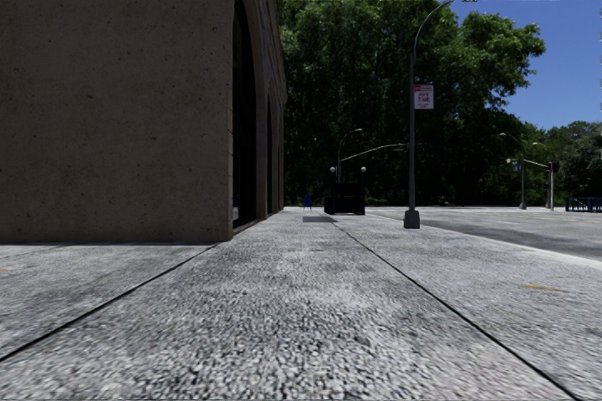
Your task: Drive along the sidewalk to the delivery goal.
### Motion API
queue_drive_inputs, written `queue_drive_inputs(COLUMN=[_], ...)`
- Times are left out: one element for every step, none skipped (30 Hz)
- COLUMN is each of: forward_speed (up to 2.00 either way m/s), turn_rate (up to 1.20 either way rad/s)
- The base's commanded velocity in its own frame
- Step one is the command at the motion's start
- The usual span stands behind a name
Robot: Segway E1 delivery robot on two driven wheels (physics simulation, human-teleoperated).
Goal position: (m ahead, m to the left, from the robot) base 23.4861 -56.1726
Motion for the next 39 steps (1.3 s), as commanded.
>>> queue_drive_inputs(forward_speed=[2.00,2.00,2.00,2.00,2.00,2.00,2.00,2.00,2.00,2.00,2.00,2.00,2.00,2.00,2.00,2.00,2.00,2.00,2.00,2.00,2.00,2.00,2.00,2.00,2.00,2.00,2.00,2.00,2.00,2.00,2.00,2.00,2.00,2.00,2.00,2.00,2.00,2.00,2.00], turn_rate=[0.00,0.00,0.00,0.00,0.00,0.00,0.00,0.00,0.00,0.00,0.00,0.00,0.00,0.00,0.00,0.00,0.00,0.00,0.00,0.00,0.00,0.00,0.00,0.00,0.00,0.00,0.00,0.00,0.00,0.00,0.00,0.00,0.00,0.00,0.00,0.00,0.00,0.00,0.00])
